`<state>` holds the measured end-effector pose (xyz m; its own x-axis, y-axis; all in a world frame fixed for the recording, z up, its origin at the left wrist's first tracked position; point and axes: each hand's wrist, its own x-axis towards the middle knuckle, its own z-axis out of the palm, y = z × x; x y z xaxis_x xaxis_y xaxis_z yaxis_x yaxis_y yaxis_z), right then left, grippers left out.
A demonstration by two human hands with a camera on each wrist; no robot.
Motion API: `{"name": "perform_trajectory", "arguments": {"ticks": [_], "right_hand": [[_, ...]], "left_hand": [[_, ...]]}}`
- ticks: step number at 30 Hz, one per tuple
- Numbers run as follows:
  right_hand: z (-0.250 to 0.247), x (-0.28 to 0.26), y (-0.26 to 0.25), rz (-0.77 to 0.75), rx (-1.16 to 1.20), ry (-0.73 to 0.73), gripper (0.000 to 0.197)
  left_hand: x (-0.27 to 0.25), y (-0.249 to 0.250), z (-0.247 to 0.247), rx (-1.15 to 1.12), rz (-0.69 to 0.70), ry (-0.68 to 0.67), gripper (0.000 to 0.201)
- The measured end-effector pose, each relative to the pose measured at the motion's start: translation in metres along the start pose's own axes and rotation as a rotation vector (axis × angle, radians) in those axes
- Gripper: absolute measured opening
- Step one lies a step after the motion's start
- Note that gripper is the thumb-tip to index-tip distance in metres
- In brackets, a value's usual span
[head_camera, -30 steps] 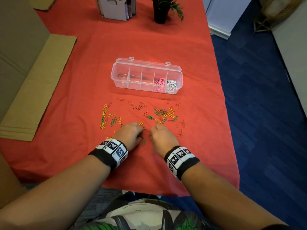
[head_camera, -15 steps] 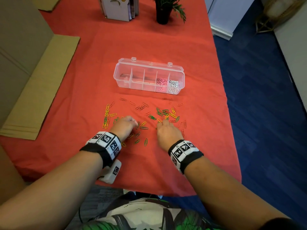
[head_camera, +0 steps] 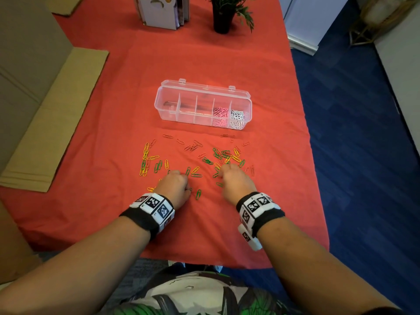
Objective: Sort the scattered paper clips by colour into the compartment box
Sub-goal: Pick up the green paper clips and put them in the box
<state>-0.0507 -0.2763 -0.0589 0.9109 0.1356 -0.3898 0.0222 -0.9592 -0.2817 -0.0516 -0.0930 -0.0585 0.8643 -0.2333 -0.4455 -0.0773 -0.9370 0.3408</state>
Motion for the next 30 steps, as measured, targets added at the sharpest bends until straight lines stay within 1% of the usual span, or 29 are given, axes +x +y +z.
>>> {"name": "perform_trajectory", "arguments": {"ticks": [3,5,7,9,11,14,17,19,20,22,25,27,28,29,30], "right_hand": [[-0.006,0.003,0.015,0.09,0.134,0.091,0.027],[-0.007,0.003,0.018,0.07,0.115,0.143,0.021],[-0.003,0.002,0.014,0.006,0.063,0.11,0.017],[0.004,-0.002,0.006,-0.065,0.014,0.069,0.017],[0.01,-0.006,-0.004,-0.105,-0.046,0.066,0.02],[0.014,-0.011,-0.015,-0.111,-0.113,0.055,0.027],[0.014,-0.013,-0.02,-0.099,-0.131,0.065,0.026],[0.014,-0.012,-0.019,-0.1,-0.118,0.063,0.026],[0.014,-0.009,-0.016,-0.088,-0.072,0.051,0.028],[0.011,0.001,-0.009,-0.002,0.148,0.005,0.031],[-0.007,0.018,-0.004,0.193,0.581,-0.086,0.026],[-0.021,0.025,-0.003,0.344,0.897,-0.121,0.03],[-0.028,0.026,-0.004,0.411,1.099,-0.119,0.032],[-0.032,0.026,-0.004,0.446,1.293,-0.117,0.032],[-0.035,0.027,-0.004,0.442,1.44,-0.123,0.031]], "left_hand": [[0.0,-0.002,0.0,-0.051,-0.015,0.015,0.014],[0.0,-0.003,0.0,-0.079,-0.015,0.017,0.014],[0.0,-0.004,0.0,-0.099,-0.003,0.02,0.015],[0.001,-0.003,0.0,-0.109,0.0,0.027,0.017],[0.002,-0.003,-0.001,-0.124,-0.001,0.045,0.016],[0.004,-0.005,-0.003,-0.136,-0.015,0.079,0.014],[0.004,-0.006,-0.003,-0.106,-0.026,0.082,0.017],[0.004,-0.006,0.0,-0.071,-0.018,0.072,0.021],[0.003,-0.006,0.001,-0.056,-0.012,0.068,0.021],[0.003,-0.005,0.004,-0.047,-0.011,0.061,0.018],[0.003,-0.005,0.002,-0.096,-0.03,0.07,0.015],[0.007,-0.005,-0.003,-0.168,-0.031,0.103,0.019],[0.009,-0.005,-0.007,-0.23,-0.046,0.103,0.019],[0.01,-0.004,-0.013,-0.327,-0.079,0.087,0.018],[0.012,-0.002,-0.018,-0.482,-0.127,0.065,0.018]]}}
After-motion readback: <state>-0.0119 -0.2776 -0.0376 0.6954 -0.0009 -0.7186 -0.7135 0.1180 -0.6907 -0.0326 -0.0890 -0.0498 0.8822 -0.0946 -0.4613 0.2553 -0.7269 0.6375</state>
